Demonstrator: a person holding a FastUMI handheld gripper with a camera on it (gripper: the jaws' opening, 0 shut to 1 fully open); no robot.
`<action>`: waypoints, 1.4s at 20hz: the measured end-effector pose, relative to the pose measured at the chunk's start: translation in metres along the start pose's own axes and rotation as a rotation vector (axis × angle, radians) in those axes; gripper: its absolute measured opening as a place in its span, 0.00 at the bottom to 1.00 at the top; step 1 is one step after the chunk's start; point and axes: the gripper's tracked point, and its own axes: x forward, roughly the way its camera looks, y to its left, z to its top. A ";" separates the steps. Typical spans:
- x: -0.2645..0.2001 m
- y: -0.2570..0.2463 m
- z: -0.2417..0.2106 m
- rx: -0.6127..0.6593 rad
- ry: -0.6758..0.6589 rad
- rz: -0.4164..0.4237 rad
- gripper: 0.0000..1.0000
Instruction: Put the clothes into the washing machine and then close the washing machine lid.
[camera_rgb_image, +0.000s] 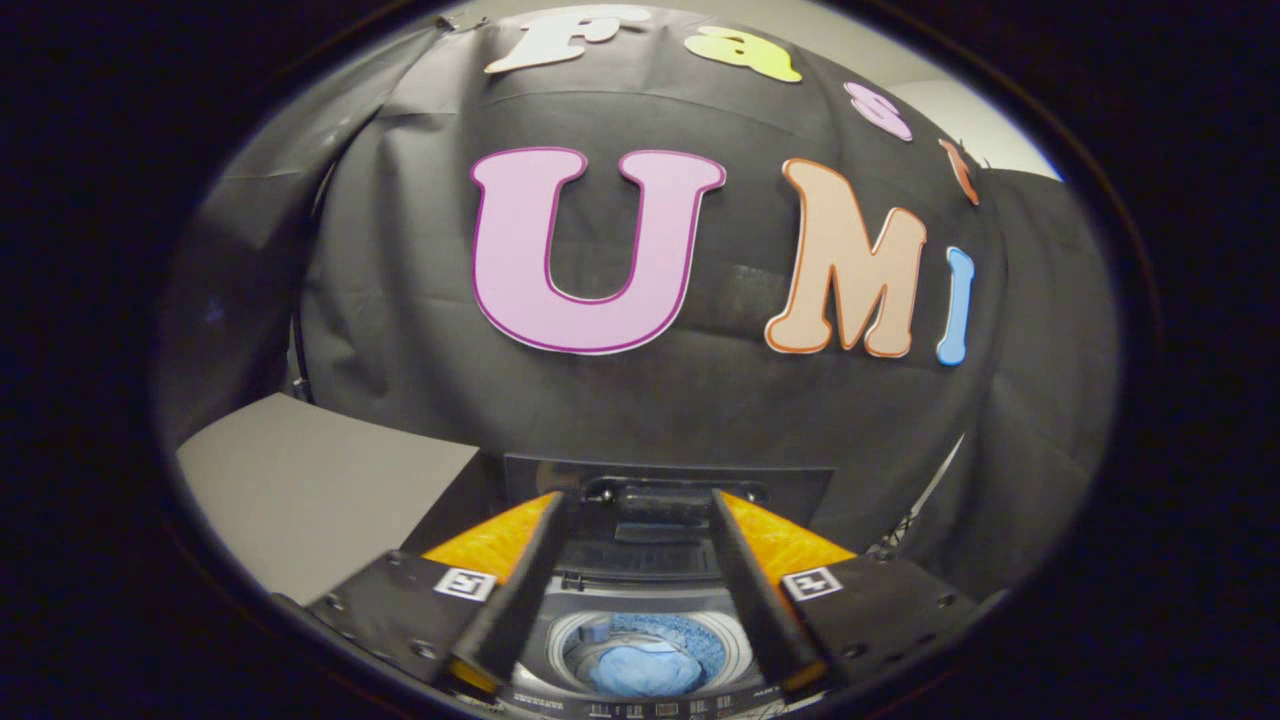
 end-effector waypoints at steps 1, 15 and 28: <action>0.006 0.001 0.003 -0.004 -0.008 -0.009 0.99; 0.174 0.024 -0.022 0.037 0.018 -0.018 0.99; 0.171 0.020 -0.022 0.086 -0.012 0.036 0.99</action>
